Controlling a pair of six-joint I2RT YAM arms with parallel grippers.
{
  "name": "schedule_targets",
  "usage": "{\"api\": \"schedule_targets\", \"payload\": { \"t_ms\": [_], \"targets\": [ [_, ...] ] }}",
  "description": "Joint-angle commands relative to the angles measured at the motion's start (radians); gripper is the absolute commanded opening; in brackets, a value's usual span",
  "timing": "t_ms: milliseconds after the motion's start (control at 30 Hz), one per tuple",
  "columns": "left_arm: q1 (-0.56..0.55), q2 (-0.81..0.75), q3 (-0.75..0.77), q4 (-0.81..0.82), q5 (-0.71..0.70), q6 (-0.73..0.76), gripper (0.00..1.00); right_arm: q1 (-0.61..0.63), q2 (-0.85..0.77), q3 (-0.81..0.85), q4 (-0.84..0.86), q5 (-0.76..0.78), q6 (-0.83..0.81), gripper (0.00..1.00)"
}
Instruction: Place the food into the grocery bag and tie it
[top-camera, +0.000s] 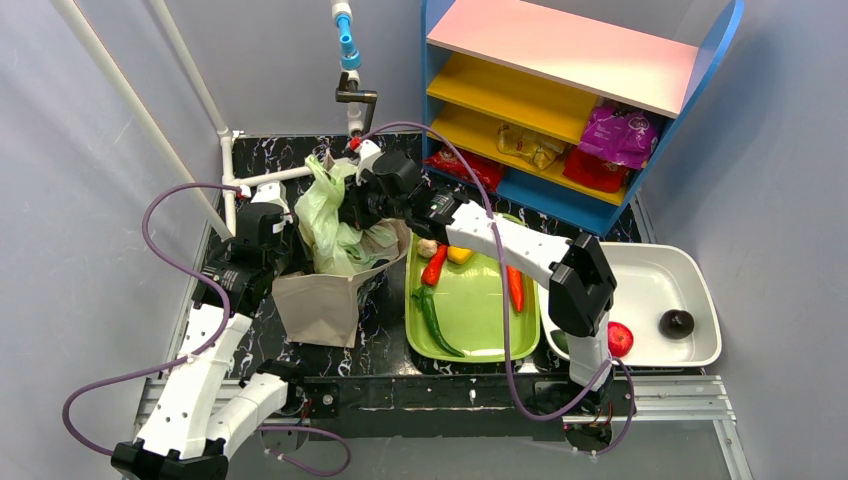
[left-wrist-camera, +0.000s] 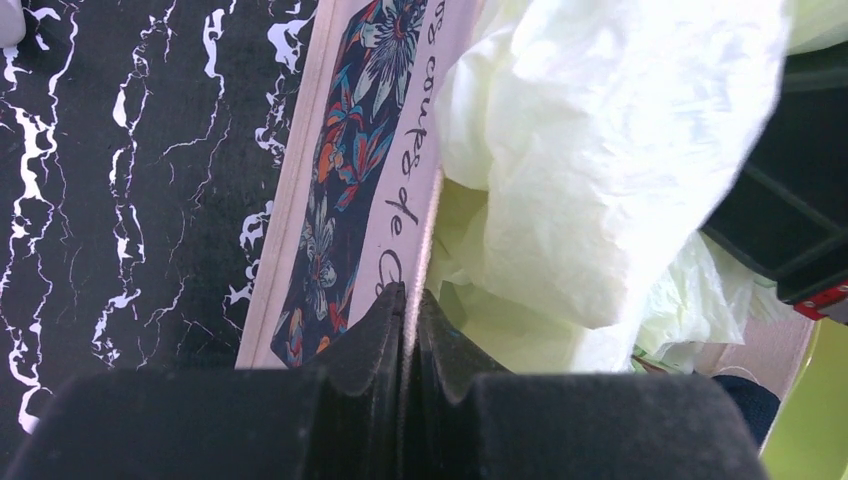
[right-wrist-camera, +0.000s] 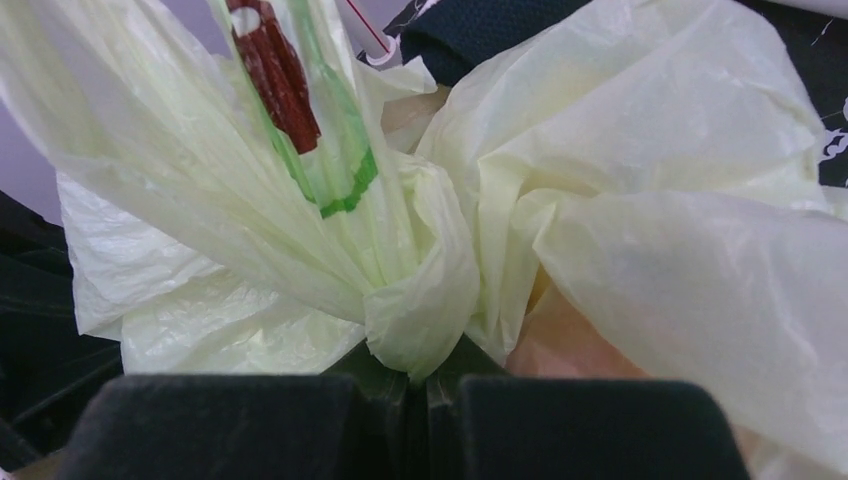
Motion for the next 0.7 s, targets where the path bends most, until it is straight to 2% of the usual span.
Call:
{"api": "schedule_targets", "payload": {
  "t_ms": [0,667],
  "targets": [
    [-0.009,-0.012,0.022,0.021,0.002,0.008,0.0,-0.008,0.046,0.014,-0.069,0.026,-0.012,0.01],
    [-0.029,-0.016,0.02,0.008,0.01,0.005,0.0,0.05,0.181,-0.052,-0.069,-0.043,0.038,0.01]
  ]
}}
